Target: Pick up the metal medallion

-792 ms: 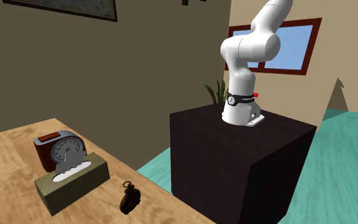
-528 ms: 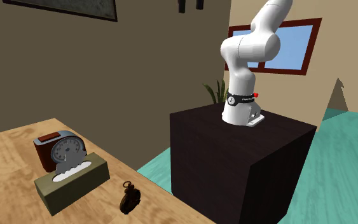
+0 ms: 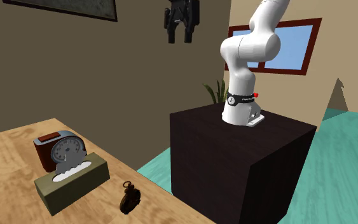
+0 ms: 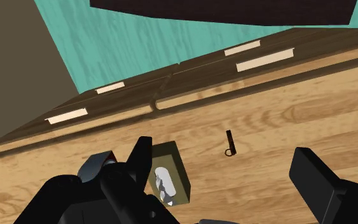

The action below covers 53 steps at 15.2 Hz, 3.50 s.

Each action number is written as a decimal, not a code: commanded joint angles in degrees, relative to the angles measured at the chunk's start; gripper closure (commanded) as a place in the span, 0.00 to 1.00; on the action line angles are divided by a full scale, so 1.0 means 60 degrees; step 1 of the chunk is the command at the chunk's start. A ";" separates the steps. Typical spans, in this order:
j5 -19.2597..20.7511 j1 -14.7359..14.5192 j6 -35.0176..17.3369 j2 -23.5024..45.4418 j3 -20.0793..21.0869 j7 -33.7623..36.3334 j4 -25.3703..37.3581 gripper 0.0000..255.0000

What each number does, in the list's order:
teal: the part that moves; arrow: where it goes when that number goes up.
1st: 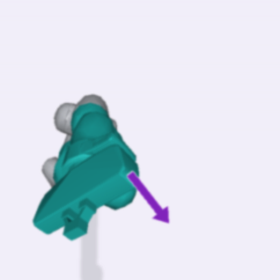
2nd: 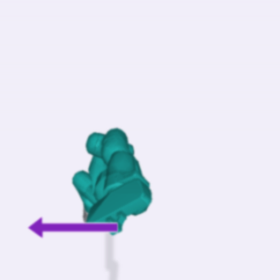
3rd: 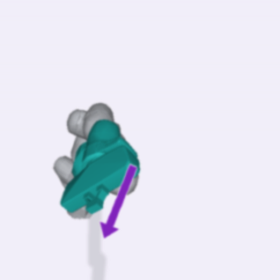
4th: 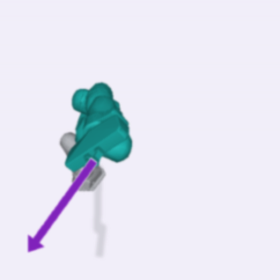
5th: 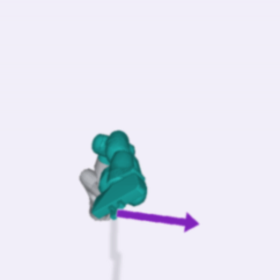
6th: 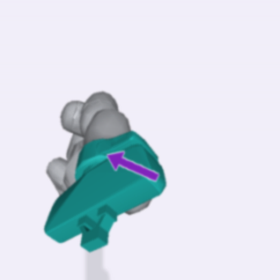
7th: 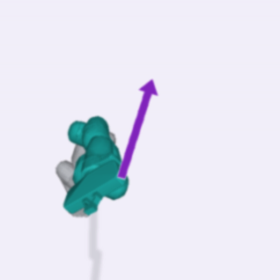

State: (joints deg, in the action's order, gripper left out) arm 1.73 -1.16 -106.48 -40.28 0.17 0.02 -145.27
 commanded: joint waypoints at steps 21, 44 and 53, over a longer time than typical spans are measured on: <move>-0.3012 -0.1029 -0.8222 0.7584 -0.0416 -0.2379 0.0114 0.00; -0.5449 0.0139 -1.0759 1.3174 0.1522 -0.4910 0.3539 1.00; -0.5433 0.0095 -1.0677 1.3045 0.1477 -0.4859 0.3490 1.00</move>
State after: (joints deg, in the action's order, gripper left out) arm -30.94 -0.40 -170.86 38.41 9.21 -29.35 -124.20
